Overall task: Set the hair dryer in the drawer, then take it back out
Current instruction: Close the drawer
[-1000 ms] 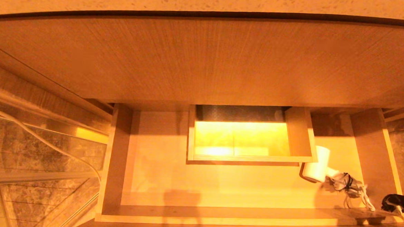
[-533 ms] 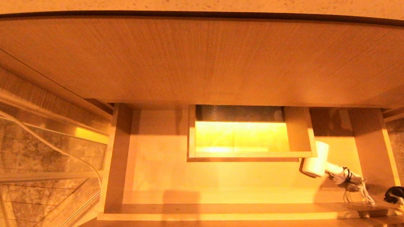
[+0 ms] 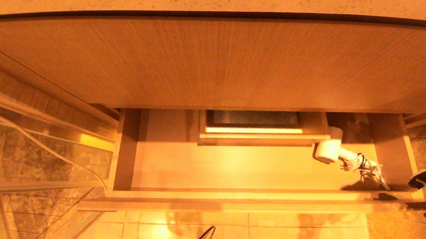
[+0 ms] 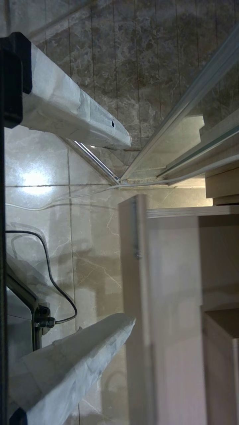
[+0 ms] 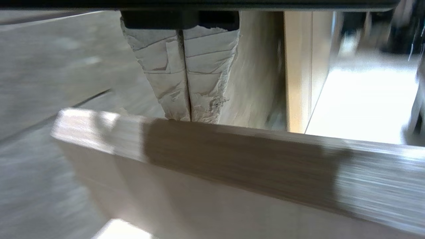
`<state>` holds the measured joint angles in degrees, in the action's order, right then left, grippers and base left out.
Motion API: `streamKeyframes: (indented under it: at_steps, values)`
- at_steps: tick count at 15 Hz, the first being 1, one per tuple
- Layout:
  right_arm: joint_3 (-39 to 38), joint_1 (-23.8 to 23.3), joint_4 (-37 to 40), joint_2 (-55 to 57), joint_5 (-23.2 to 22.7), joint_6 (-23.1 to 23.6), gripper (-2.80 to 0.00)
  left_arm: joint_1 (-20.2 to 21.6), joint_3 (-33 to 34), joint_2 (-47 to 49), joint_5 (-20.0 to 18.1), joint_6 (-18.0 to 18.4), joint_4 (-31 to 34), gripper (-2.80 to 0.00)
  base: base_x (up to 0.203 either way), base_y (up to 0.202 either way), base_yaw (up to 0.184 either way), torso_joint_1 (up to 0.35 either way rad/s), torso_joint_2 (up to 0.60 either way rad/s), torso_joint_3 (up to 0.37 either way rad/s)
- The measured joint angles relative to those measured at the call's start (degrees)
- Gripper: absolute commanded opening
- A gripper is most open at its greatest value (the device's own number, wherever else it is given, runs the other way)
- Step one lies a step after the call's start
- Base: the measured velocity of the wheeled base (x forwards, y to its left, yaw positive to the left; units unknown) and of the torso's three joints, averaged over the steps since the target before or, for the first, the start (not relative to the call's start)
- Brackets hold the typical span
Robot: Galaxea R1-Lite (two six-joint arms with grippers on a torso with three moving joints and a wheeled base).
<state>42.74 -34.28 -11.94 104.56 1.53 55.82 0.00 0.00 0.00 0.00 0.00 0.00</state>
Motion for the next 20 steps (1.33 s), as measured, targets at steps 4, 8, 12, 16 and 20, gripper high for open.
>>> streamKeyframes:
  at_steps: [4,8,12,16,20]
  values:
    - [-0.81,1.28,-7.66,-4.89,-1.39,-4.92,-2.8,0.0,0.0,0.0,-0.02,0.0,0.0,0.0,0.0,0.0,0.0,0.0,0.0,0.0]
    - [-3.32,1.56,-12.15,-9.55,-2.36,-7.94,-2.8,0.0,0.0,0.0,0.0,0.02,0.0,0.0,0.0,0.0,0.0,0.0,0.0,0.0]
    - [-6.98,1.56,-11.73,-14.43,-4.21,-6.1,-2.8,0.0,0.0,0.0,0.0,0.0,0.0,0.0,0.0,0.0,0.0,0.0,0.0,0.0]
    - [-8.75,1.56,-13.67,-15.49,-4.59,-4.17,-2.8,0.0,0.0,0.0,-0.02,0.02,0.0,0.0,0.0,0.0,0.0,0.0,0.0,0.0]
    - [-8.98,1.78,-19.47,-12.67,-5.76,-1.67,-2.8,0.0,0.0,0.0,0.0,0.0,0.02,0.0,0.0,0.0,0.0,0.0,0.0,0.0]
